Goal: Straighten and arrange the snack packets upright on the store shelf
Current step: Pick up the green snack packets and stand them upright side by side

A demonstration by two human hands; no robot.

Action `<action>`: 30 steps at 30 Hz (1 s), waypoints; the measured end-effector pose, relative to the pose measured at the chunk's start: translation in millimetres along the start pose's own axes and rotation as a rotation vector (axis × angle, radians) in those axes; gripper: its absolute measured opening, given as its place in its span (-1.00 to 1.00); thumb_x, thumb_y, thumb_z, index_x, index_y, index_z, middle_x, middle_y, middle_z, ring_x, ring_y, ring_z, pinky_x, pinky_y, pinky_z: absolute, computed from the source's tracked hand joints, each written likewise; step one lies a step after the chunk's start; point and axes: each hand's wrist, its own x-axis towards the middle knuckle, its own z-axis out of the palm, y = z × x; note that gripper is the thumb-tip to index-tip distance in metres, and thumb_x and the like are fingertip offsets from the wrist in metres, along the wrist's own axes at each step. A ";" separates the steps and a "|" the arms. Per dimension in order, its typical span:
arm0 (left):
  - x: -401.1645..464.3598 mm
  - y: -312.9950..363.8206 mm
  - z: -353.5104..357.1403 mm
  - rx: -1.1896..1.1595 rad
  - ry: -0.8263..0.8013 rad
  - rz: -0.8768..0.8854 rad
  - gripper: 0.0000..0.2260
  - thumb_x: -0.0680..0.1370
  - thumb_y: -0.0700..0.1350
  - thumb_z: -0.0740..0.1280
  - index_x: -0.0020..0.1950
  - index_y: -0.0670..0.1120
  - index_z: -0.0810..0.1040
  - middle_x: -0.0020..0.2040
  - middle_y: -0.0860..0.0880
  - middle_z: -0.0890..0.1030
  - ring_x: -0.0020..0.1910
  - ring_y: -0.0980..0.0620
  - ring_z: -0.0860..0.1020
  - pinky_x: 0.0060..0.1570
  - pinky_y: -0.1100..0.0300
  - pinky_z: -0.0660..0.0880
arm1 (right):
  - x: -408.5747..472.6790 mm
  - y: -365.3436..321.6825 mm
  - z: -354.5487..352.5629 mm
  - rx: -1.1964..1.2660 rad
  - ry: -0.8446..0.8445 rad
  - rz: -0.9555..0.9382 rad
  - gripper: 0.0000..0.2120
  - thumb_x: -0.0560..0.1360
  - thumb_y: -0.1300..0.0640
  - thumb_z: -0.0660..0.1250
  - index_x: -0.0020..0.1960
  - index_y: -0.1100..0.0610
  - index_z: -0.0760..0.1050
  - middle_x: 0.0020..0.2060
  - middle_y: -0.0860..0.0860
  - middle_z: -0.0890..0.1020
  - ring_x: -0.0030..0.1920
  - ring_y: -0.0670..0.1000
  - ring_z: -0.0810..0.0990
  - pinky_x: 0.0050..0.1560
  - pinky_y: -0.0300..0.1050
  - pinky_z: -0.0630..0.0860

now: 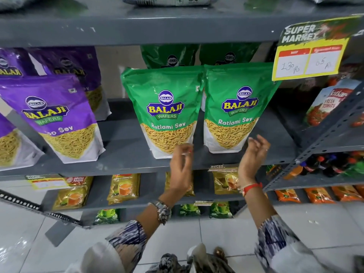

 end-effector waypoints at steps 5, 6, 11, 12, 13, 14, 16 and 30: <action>25.7 14.3 52.3 -0.101 -0.249 -0.169 -0.50 0.56 0.08 0.12 0.47 0.04 0.07 0.48 0.10 0.15 0.46 0.13 0.14 0.46 0.13 0.11 | 39.6 -15.8 2.5 -0.078 -0.367 0.168 -0.55 0.59 -0.03 0.11 0.43 0.08 0.18 0.11 -0.23 0.42 0.07 -0.31 0.41 0.20 -0.29 0.31; 32.7 16.2 57.0 -0.124 -0.248 -0.167 -0.51 0.55 0.12 0.12 0.44 0.09 0.07 0.48 0.11 0.13 0.47 0.10 0.13 0.48 0.06 0.10 | 42.3 -17.4 2.5 -0.101 -0.428 0.184 -0.53 0.59 -0.08 0.08 0.44 0.06 0.18 0.17 -0.21 0.42 0.13 -0.27 0.42 0.23 -0.26 0.33; 53.6 16.2 62.8 -0.191 -0.167 -0.162 -0.70 0.51 0.07 0.10 0.23 0.19 0.21 0.44 -0.12 0.23 0.42 -0.15 0.23 0.43 -0.16 0.19 | 47.9 -20.4 -1.1 -0.114 -0.508 0.202 -0.54 0.58 -0.09 0.08 0.42 0.09 0.23 0.07 -0.18 0.47 0.01 -0.35 0.45 -0.04 -0.41 0.42; 53.2 14.6 62.5 -0.189 -0.173 -0.157 -0.73 0.51 0.08 0.10 0.21 0.22 0.23 0.43 -0.19 0.24 0.40 -0.22 0.25 0.41 -0.20 0.21 | 47.1 -21.0 -2.3 -0.104 -0.511 0.198 -0.52 0.57 -0.09 0.08 0.42 0.10 0.22 0.08 -0.17 0.46 0.02 -0.34 0.45 -0.06 -0.47 0.43; 52.0 12.9 62.3 -0.188 -0.182 -0.151 -0.75 0.52 0.09 0.11 0.19 0.24 0.24 0.42 -0.23 0.25 0.39 -0.26 0.26 0.40 -0.21 0.23 | 46.2 -21.4 -4.2 -0.106 -0.504 0.195 -0.51 0.57 -0.08 0.08 0.43 0.11 0.20 0.08 -0.19 0.43 0.03 -0.33 0.44 -0.05 -0.51 0.42; 49.7 12.9 61.6 -0.185 -0.186 -0.148 -0.76 0.53 0.07 0.10 0.19 0.24 0.24 0.41 -0.22 0.27 0.39 -0.25 0.26 0.40 -0.19 0.24 | 43.5 -23.4 -4.7 -0.094 -0.511 0.188 -0.53 0.60 -0.04 0.06 0.45 0.11 0.16 0.07 -0.21 0.39 0.03 -0.31 0.41 0.02 -0.52 0.40; 45.0 14.9 61.7 -0.190 -0.184 -0.141 -0.74 0.56 0.00 0.08 0.25 0.17 0.21 0.39 -0.07 0.27 0.40 -0.14 0.27 0.40 -0.05 0.24 | 40.7 -22.0 -6.6 -0.069 -0.507 0.190 -0.55 0.62 0.02 0.02 0.47 0.12 0.12 0.07 -0.19 0.34 0.00 -0.34 0.37 0.03 -0.55 0.33; 39.3 10.7 56.7 -0.154 -0.191 -0.117 -0.66 0.60 -0.07 0.07 0.37 -0.02 0.15 0.45 -0.14 0.24 0.40 -0.09 0.28 0.29 0.16 0.27 | 46.5 -7.1 -5.6 -0.073 -0.519 0.193 -0.58 0.61 -0.02 0.02 0.42 0.11 0.20 0.09 -0.16 0.49 -0.03 -0.40 0.45 -0.22 -0.60 0.42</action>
